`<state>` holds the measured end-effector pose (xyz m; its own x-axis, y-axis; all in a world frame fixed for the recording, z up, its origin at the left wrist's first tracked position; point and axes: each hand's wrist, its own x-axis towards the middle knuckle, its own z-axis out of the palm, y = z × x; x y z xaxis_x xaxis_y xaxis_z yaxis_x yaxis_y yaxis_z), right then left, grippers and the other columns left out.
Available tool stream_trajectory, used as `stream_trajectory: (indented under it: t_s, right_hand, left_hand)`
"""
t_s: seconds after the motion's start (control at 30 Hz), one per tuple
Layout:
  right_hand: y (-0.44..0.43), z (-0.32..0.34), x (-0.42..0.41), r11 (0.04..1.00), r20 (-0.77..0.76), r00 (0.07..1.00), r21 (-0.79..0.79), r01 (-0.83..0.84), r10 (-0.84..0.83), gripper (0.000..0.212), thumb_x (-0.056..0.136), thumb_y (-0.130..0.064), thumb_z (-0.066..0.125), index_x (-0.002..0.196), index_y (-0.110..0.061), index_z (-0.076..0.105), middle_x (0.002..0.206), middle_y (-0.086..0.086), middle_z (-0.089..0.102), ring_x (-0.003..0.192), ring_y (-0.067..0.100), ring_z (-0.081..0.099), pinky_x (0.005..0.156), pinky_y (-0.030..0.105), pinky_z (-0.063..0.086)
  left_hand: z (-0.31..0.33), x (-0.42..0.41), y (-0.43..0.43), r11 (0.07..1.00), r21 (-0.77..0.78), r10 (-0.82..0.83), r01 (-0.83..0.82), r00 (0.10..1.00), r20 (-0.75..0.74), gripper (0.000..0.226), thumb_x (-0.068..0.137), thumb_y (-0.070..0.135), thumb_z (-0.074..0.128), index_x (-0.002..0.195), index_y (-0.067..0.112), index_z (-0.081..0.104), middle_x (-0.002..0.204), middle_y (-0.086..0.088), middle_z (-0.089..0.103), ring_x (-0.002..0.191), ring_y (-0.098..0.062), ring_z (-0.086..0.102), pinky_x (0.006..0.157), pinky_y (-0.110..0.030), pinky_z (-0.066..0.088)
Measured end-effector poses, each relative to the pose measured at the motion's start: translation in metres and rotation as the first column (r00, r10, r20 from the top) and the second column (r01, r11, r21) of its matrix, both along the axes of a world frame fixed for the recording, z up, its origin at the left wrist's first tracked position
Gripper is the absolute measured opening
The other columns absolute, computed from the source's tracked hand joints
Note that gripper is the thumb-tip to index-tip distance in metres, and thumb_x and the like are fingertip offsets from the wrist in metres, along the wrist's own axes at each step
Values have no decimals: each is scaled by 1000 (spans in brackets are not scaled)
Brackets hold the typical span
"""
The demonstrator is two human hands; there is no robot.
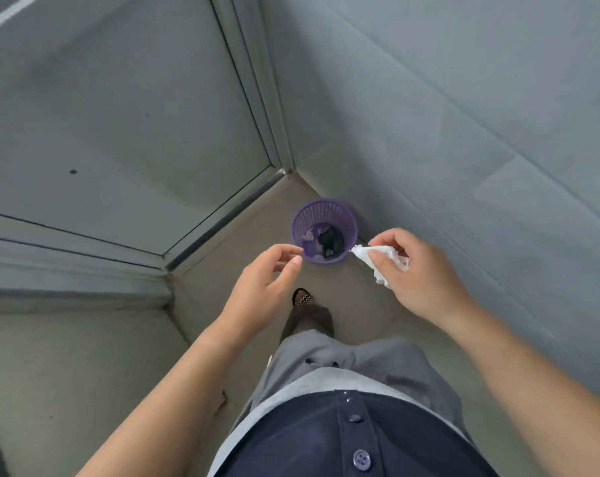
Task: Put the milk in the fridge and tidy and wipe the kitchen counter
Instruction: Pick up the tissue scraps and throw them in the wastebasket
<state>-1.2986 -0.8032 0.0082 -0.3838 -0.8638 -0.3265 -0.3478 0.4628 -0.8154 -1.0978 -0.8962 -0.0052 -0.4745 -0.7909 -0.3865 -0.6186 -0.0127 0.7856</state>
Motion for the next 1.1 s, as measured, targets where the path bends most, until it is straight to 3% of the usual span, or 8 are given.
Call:
stream_trajectory:
  t_s: [0.13, 0.3, 0.4, 0.7, 0.8, 0.87, 0.97, 1.1]
  right_hand:
    - [-59, -14, -12, 1000, -16, 1000, -10, 21, -22, 3, 87, -27, 59, 88, -25, 60, 77, -9, 67, 65, 4, 61, 54, 14, 44]
    - [-131, -51, -21, 999, -106, 994, -39, 13, -17, 7, 86, -28, 59, 85, -22, 59, 88, -8, 61, 76, 5, 57, 63, 7, 40]
    - [-173, -90, -26, 999, -135, 990, -26, -43, 39, 6, 86, -25, 60, 86, -19, 60, 90, -6, 56, 76, 5, 51, 64, 1, 34]
    - [-245, -355, -41, 986, -163, 981, 145, -78, 101, 7, 89, -20, 57, 92, -14, 60, 91, -1, 57, 81, 15, 50, 61, 21, 28]
    - [-253, -450, -45, 981, -129, 985, 174, -89, 112, 3, 88, -21, 57, 86, -20, 55, 86, 0, 61, 78, 16, 54, 64, 25, 35]
    - [-256, -505, -47, 976, -115, 986, 195, -93, 117, 4, 89, -20, 57, 86, -20, 55, 84, -2, 59, 76, 15, 53, 62, 22, 32]
    - [-263, -567, -47, 961, -79, 993, 269, -60, 84, 9, 89, -16, 56, 95, -10, 59, 91, 3, 61, 81, 16, 53, 65, 21, 33]
    - [-271, -617, -44, 938, -82, 987, 330, -103, 137, 14, 87, -16, 58, 97, -6, 60, 100, 13, 64, 92, 29, 58, 75, 31, 42]
  left_hand:
    - [-17, -21, -68, 999, 15, -40, 39, 999, 31, 16, 94, 31, 48, 105, 28, 59, 96, 18, 62, 89, 4, 56, 75, -11, 41]
    - [-80, -42, -135, 978, 204, 9, -37, 990, 139, 19, 92, 33, 46, 103, 24, 60, 102, 3, 66, 97, -14, 61, 78, -23, 44]
    - [-128, -45, -172, 988, 140, 32, -71, 964, 264, 24, 92, 34, 46, 105, 20, 60, 103, 2, 65, 98, -17, 60, 79, -28, 43]
    - [-390, -53, -232, 992, 22, -122, 124, 912, 391, 34, 91, 32, 47, 121, 18, 53, 117, -13, 56, 101, -29, 56, 84, -33, 46]
    - [-480, -60, -232, 996, 69, -81, 59, 914, 396, 62, 81, 46, 36, 140, 25, 37, 131, -16, 46, 111, -34, 52, 92, -35, 44]
    - [-530, -65, -232, 996, 74, -76, 50, 906, 416, 65, 85, 46, 38, 146, 27, 24, 136, -17, 40, 112, -36, 52, 91, -36, 42]
    - [-580, -68, -234, 998, 35, -64, 54, 920, 386, 56, 96, 32, 40, 147, 25, 19, 128, -17, 46, 106, -34, 54, 78, -29, 38]
    - [-606, -61, -235, 992, -33, -103, 123, 924, 369, 61, 85, 35, 27, 145, 22, 29, 111, -20, 54, 96, -37, 56, 74, -32, 40]
